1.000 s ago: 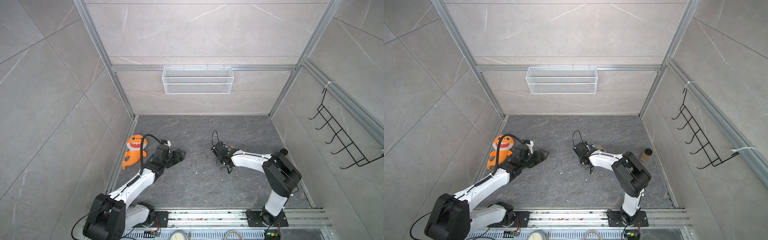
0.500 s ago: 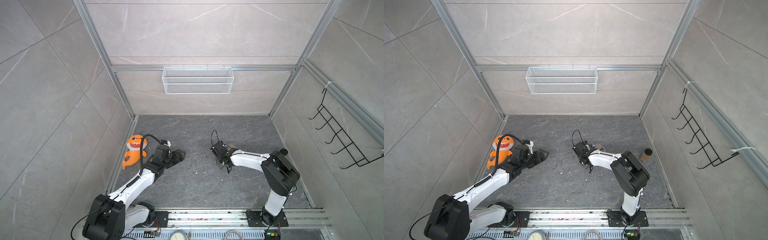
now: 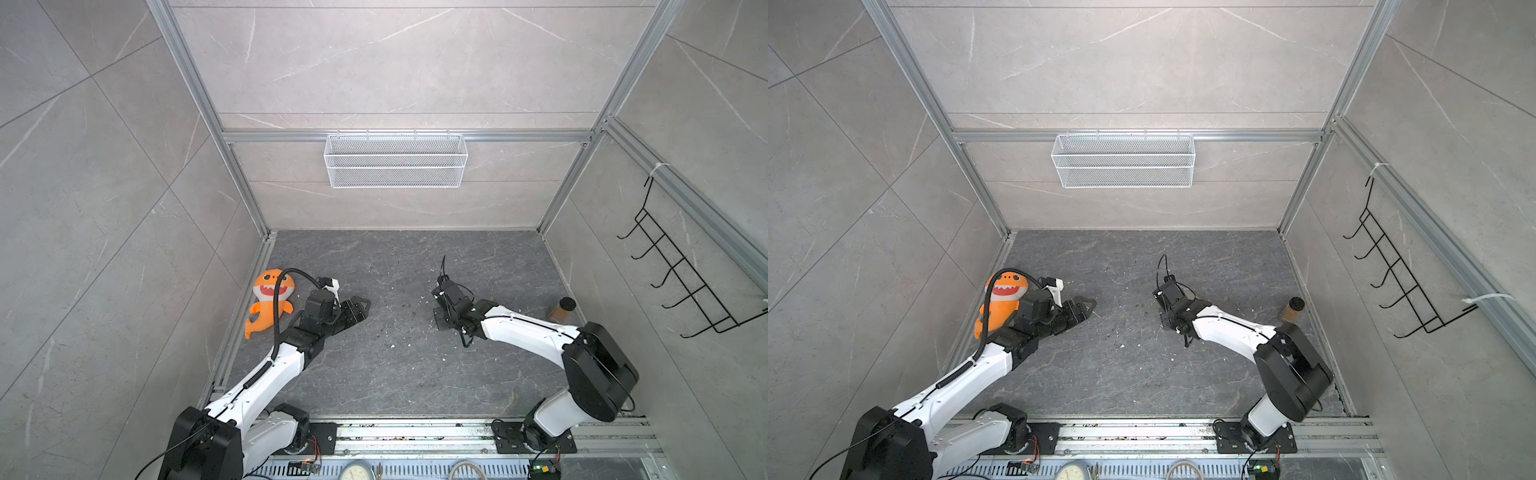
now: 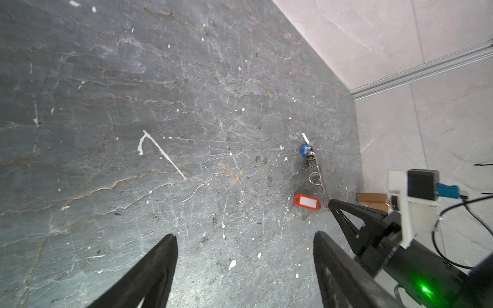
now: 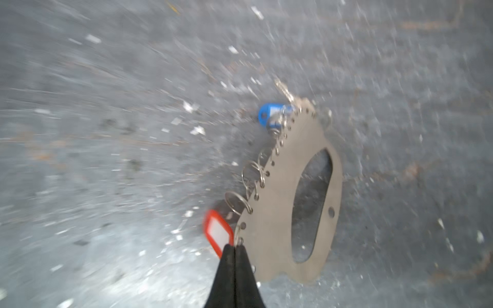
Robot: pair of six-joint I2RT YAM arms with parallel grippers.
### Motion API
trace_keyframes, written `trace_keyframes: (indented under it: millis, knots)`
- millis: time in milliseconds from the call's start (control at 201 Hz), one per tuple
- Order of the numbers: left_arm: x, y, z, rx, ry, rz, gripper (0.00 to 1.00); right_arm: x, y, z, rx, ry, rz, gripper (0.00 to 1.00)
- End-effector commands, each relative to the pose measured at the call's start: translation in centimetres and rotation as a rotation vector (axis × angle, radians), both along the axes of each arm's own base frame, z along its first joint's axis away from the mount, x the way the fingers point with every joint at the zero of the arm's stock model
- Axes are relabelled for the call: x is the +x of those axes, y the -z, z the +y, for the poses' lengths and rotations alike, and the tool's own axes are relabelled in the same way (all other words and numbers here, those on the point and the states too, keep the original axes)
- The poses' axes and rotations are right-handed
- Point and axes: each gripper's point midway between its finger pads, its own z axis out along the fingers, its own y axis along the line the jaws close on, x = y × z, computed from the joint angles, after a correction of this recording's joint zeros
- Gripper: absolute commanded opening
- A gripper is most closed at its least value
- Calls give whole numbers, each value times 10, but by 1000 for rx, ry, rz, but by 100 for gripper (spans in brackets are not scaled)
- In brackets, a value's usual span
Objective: Remove the keys from the keyring
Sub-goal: 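Close the right gripper on the edge of the steel keyring plate, then lift the plate with the right gripper toward the left gripper while the left gripper approaches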
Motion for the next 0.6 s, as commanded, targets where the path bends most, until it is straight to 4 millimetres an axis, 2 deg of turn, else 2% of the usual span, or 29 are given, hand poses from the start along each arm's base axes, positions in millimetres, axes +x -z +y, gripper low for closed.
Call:
trace_keyframes:
  millis: [0, 174, 229, 294, 334, 393, 593]
  knots:
    - [-1, -34, -10, -44, 25, -119, 84, -9, -25, 24, 99, -157, -38, 0]
    - [-13, -70, -20, -107, 76, -270, 86, -31, -62, 53, 255, -343, -65, 0]
    - [-17, -78, -21, -103, 90, -273, 83, -40, -74, 64, 318, -417, -63, 0]
    - [-20, -85, -22, -75, 123, -274, 69, -52, -88, 77, 394, -499, -63, 0]
    - [-23, -93, -28, -79, 169, -293, 57, -59, -96, 84, 434, -550, -59, 0]
    - [-29, -103, -40, -119, 246, -329, 47, -70, -105, 93, 485, -626, -54, 0]
    - [-54, -131, -68, -250, 468, -437, 34, -100, -136, 115, 640, -827, -30, 0]
